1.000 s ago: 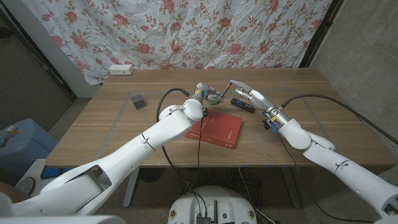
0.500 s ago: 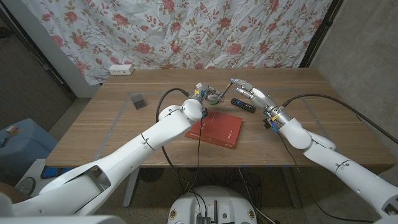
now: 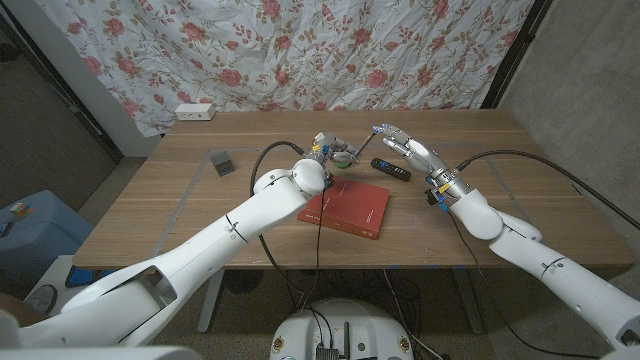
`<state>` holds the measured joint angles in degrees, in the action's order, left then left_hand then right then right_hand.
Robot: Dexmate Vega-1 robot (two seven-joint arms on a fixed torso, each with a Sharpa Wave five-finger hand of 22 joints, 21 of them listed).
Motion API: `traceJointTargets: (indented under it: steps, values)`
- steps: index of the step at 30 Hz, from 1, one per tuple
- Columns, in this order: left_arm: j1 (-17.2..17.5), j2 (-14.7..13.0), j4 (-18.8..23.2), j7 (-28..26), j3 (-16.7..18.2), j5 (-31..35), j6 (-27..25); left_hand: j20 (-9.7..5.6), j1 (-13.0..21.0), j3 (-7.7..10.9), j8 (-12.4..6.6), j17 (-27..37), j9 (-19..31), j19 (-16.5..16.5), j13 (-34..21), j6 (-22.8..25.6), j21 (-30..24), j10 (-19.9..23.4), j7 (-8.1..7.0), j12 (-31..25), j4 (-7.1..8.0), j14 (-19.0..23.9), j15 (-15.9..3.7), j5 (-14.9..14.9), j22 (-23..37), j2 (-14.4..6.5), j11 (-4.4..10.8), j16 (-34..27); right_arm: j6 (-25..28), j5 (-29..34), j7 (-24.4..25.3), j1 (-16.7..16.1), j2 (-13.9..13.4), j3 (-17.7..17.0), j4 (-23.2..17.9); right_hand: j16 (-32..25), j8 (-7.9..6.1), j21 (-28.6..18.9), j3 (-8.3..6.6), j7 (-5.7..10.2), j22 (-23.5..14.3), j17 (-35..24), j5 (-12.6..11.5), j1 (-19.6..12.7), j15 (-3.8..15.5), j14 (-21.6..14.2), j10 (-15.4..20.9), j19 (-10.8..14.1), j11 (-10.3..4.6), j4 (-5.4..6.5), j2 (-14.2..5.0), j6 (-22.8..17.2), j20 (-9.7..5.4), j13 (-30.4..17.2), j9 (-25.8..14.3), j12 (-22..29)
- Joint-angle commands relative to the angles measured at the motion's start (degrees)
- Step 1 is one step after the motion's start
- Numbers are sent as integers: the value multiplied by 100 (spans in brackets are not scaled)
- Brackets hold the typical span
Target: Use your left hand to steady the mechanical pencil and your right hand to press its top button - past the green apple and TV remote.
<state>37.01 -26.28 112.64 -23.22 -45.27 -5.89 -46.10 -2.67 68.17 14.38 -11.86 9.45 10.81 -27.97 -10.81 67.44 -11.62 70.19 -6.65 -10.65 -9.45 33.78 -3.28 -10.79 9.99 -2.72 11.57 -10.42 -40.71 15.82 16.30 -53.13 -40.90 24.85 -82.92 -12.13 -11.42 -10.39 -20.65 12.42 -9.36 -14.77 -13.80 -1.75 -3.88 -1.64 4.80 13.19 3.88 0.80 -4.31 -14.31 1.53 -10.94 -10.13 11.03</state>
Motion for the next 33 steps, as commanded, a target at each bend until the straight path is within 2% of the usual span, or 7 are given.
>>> traceJointTargets:
  steps: [1, 33]
  values:
    - [12, -7, 4, -1, 21, 4, -17, -475, 18, -13, -3, 17, 18, -42, -9, 13, -13, 163, 7, -40, -2, 38, -924, -25, 14, -38, 140, 23, 10, -12, 21, -3, -2, -16, -5, -21, 20, -27, -27, 23, -14, -20, -27, -26, -6, -20, 38, 44, 3, 7, -104, -42, -9, -4, -5, 26]
    - [44, 12, -16, -43, 66, -22, -19, -477, 20, -33, 0, 17, 19, -37, -10, 7, -11, 168, 6, -42, 3, 36, -922, -25, 14, -46, 139, 22, 54, -53, -80, 50, 53, 101, 72, -30, 42, -26, -34, 23, -14, -25, -27, -22, -9, -18, 36, 46, 1, 17, -104, -65, -7, -5, -5, 28]
